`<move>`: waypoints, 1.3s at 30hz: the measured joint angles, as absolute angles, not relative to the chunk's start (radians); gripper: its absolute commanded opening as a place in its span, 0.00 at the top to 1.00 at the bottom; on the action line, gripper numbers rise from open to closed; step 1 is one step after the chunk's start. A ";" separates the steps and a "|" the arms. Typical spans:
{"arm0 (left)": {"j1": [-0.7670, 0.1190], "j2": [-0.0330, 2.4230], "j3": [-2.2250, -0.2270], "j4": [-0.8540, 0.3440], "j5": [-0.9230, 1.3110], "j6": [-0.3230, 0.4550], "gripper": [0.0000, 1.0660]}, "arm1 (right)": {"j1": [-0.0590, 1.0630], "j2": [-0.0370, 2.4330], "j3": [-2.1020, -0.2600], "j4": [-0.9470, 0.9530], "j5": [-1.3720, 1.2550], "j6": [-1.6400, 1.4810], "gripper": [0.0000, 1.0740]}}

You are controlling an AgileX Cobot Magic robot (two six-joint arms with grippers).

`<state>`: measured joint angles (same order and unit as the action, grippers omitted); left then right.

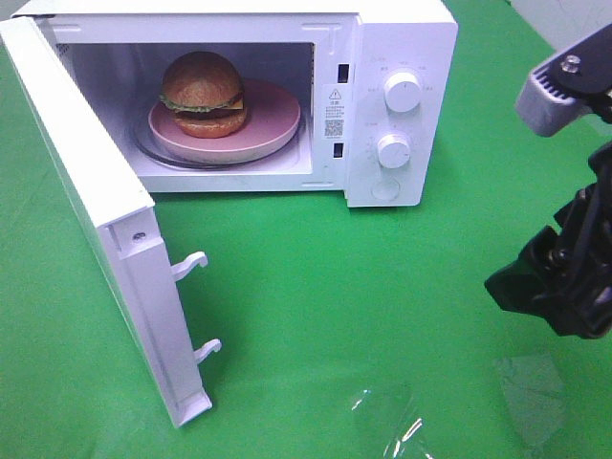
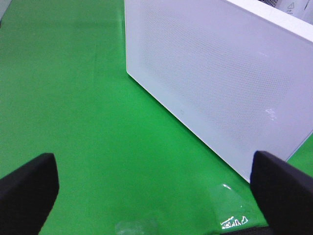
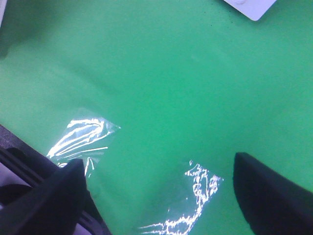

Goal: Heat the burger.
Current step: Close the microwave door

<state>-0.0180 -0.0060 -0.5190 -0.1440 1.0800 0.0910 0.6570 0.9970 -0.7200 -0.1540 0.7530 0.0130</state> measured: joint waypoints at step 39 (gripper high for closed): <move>-0.018 -0.006 -0.519 -0.144 1.080 0.091 0.07 | 0.248 0.208 -0.523 -0.125 1.003 0.119 0.29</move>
<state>-0.0180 -0.0060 -0.5190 -0.1440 1.0800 0.0910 0.2480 0.2080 -0.5230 -0.1250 1.0030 0.1190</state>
